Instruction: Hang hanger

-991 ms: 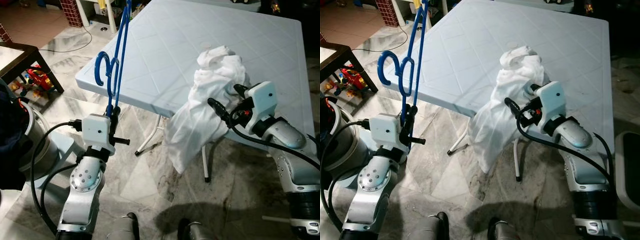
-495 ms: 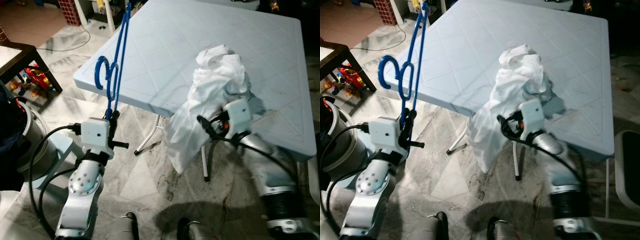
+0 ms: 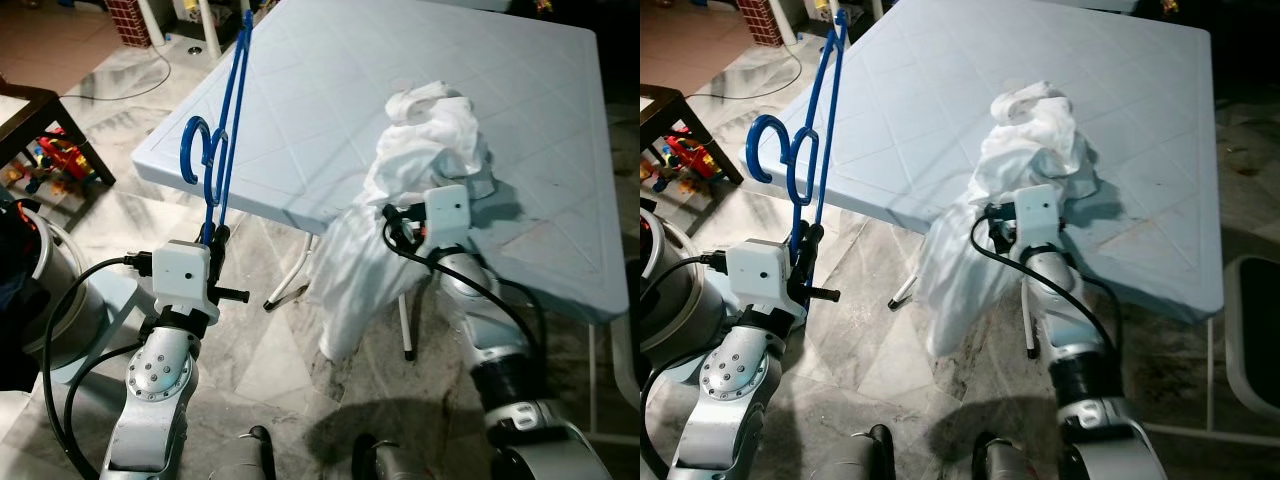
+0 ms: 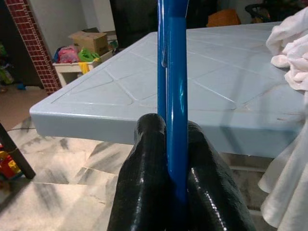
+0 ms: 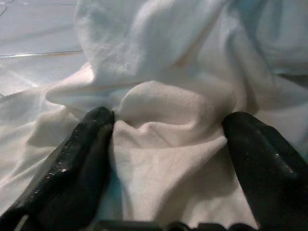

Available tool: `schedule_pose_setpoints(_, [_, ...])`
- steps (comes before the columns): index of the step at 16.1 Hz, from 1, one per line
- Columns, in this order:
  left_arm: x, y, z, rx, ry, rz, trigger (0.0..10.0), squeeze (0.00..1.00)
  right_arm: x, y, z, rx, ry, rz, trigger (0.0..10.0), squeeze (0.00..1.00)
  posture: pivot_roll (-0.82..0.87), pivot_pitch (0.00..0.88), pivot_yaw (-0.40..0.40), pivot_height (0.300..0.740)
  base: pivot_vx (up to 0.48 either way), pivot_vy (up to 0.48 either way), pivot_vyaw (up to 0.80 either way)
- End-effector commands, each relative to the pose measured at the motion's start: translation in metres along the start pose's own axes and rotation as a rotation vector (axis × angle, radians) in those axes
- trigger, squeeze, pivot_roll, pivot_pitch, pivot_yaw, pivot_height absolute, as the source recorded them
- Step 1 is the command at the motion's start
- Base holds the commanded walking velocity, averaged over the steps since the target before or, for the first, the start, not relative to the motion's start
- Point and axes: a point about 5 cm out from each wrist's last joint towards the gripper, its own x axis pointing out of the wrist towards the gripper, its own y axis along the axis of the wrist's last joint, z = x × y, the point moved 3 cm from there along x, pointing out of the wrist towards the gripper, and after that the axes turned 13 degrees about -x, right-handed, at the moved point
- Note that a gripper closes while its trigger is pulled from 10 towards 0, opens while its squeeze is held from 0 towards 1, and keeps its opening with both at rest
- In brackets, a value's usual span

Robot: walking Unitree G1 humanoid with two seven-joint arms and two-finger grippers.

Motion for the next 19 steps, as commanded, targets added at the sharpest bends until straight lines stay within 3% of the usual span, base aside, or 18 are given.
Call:
schedule_pose_setpoints(1, [-0.001, 0.006, 0.000, 0.011, 0.004, 0.016, 10.0, 0.00, 0.000, -0.025, -0.009, 0.061, 0.017, -0.118, 0.0, 0.00, 0.16, 0.231, -0.002, 0.740, 0.000, 0.000, 0.00])
schedule_pose_setpoints(2, [-0.001, 0.006, 0.000, 0.011, 0.003, 0.016, 10.0, 0.00, 0.006, -0.026, -0.014, 0.152, 0.031, -0.154, 0.0, 0.00, 0.16, 0.229, 0.001, 0.740, 0.000, 0.000, 0.00])
schedule_pose_setpoints(3, [0.000, 0.006, 0.000, 0.011, 0.002, 0.016, 10.0, 0.00, 0.010, -0.025, -0.014, 0.185, 0.031, -0.164, 0.0, 0.00, 0.17, 0.227, 0.002, 0.740, 0.000, 0.000, 0.00])
schedule_pose_setpoints(6, [0.000, 0.007, 0.001, 0.013, 0.000, 0.016, 10.0, 0.00, 0.031, -0.003, -0.001, 0.287, 0.013, -0.172, 0.0, 0.00, 0.18, 0.232, -0.001, 0.740, 0.000, 0.000, 0.00])
schedule_pose_setpoints(9, [-0.004, 0.008, -0.002, 0.022, 0.020, 0.017, 10.0, 0.00, 0.045, 0.032, 0.010, 0.377, -0.008, -0.122, 0.0, 0.00, 0.21, 0.243, -0.015, 0.740, 0.000, 0.000, 0.00])
schedule_pose_setpoints(12, [-0.009, 0.009, -0.004, 0.025, 0.049, 0.019, 10.0, 0.00, 0.056, 0.088, 0.026, 0.509, -0.043, 0.031, 0.0, 0.00, 0.23, 0.247, -0.027, 0.740, 0.000, 0.000, 0.00])
schedule_pose_setpoints(16, [-0.009, 0.010, -0.006, 0.030, 0.060, 0.022, 10.0, 0.00, 0.051, 0.166, 0.080, 0.586, -0.167, 0.306, 0.0, 0.00, 0.25, 0.247, -0.033, 0.740, 0.000, 0.000, 0.00])
schedule_pose_setpoints(19, [-0.008, 0.012, -0.006, 0.036, 0.071, 0.031, 10.0, 0.00, 0.027, 0.231, 0.132, 0.635, -0.250, 0.592, 0.0, 0.00, 0.25, 0.240, -0.035, 0.740, 0.000, 0.000, 0.00])
